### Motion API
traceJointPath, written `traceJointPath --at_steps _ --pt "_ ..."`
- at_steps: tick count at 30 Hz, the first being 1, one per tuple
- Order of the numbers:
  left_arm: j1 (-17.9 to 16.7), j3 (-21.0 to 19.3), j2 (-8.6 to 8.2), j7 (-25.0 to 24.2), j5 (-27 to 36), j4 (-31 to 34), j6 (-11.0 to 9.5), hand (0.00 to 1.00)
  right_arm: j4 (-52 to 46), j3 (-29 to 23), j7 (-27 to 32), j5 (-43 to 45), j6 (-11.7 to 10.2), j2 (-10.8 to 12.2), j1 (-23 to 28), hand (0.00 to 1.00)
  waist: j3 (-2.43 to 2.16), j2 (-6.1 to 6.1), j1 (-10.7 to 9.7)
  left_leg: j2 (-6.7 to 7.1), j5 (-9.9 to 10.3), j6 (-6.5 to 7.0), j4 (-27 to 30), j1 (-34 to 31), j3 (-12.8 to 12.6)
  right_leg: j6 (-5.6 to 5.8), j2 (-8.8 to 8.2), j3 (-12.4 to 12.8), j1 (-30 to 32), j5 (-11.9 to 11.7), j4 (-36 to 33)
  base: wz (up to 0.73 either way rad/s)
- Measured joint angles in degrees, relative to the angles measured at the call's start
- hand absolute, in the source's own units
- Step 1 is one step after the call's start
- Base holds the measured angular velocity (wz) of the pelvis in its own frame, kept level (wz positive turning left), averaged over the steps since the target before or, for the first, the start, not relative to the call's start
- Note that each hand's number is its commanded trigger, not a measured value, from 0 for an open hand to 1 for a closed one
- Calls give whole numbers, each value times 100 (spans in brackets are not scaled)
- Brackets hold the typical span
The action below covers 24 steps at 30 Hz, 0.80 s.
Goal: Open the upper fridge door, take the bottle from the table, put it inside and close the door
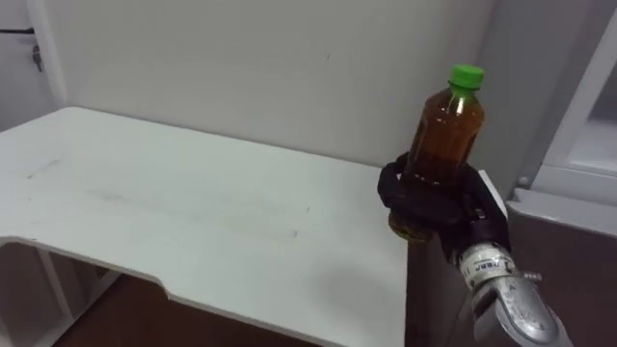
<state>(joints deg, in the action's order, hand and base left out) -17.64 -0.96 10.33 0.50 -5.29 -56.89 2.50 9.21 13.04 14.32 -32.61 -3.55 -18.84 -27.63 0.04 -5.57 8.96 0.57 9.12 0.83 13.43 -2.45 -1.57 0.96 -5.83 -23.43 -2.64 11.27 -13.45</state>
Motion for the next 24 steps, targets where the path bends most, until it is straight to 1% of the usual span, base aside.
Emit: traceJointPath --at_steps 1,4,6,7,8,10,11,13,17,18,21,23,24 --pt "0 -25 2 1 7 -3 2 0 -128 -99 -53 50 1 -2 27 100 1 2 -51 -1 0 0 -4 34 0 2 4 -1 -34 -2 24 0" --pt "-1 -34 -17 9 10 -44 4 0 -386 -243 -80 161 1 -9 29 100 0 40 -71 -26 1 0 -47 131 -48 8 25 55 -110 -34 83 -8" --pt "-7 -54 -27 15 8 -50 10 0 -442 -314 -72 218 1 -9 34 100 8 70 -78 -41 3 1 -74 198 -84 10 26 95 -140 -36 84 -11" --pt "-8 -87 -31 17 9 -50 11 0 -467 -338 -71 355 1 -22 34 100 -3 79 -96 -54 4 1 -74 200 -101 8 28 126 -136 -41 81 -10" --pt "-5 -106 -31 18 6 -46 14 0 -477 -354 -74 407 1 -32 37 100 -3 89 -109 -59 4 1 -73 200 -111 6 30 132 -131 -46 81 -7" --pt "28 -173 -37 23 1 -45 21 0 -596 -479 -207 455 4 -132 147 100 -13 140 -152 -67 4 1 -66 184 -131 3 35 139 -124 -58 81 -4" --pt "32 -204 -40 22 0 -45 18 0 -606 -529 -253 497 4 -146 173 100 -22 153 -153 -68 4 1 -69 181 -139 2 35 145 -127 -59 79 0" --pt "25 -345 -43 24 -7 -55 10 0 -614 -705 -337 688 7 -168 189 100 -43 190 -250 -71 3 1 -79 182 -153 1 40 161 -137 -60 76 -4" --pt "23 -386 -36 27 -54 -56 3 0 -660 -1016 -323 799 9 -222 194 100 -46 194 -303 -78 2 -1 -102 251 -265 -2 54 237 -150 -62 68 -11" --pt "6 -385 -38 25 -54 -57 3 0 -689 -1065 -309 799 10 -236 194 100 -46 193 -296 -79 1 -2 -138 302 -305 -5 63 293 -162 -64 67 -16" --pt "-25 -385 -39 3 -53 -66 3 0 -794 -1178 -322 733 30 -249 222 100 -43 191 -375 -81 10 -11 -178 410 -306 -5 70 332 -234 -63 81 -8" --pt "-17 -386 -39 4 -55 -59 3 0 -872 -1230 -300 574 46 -321 222 100 -43 191 -410 -93 15 -17 -175 416 -317 -5 78 354 -219 -63 90 -5" --pt "-18 -383 -39 4 -56 -54 3 0 -909 -1254 -278 521 48 -398 224 100 -41 193 -436 -94 15 -17 -172 416 -319 -5 80 350 -211 -63 99 0"
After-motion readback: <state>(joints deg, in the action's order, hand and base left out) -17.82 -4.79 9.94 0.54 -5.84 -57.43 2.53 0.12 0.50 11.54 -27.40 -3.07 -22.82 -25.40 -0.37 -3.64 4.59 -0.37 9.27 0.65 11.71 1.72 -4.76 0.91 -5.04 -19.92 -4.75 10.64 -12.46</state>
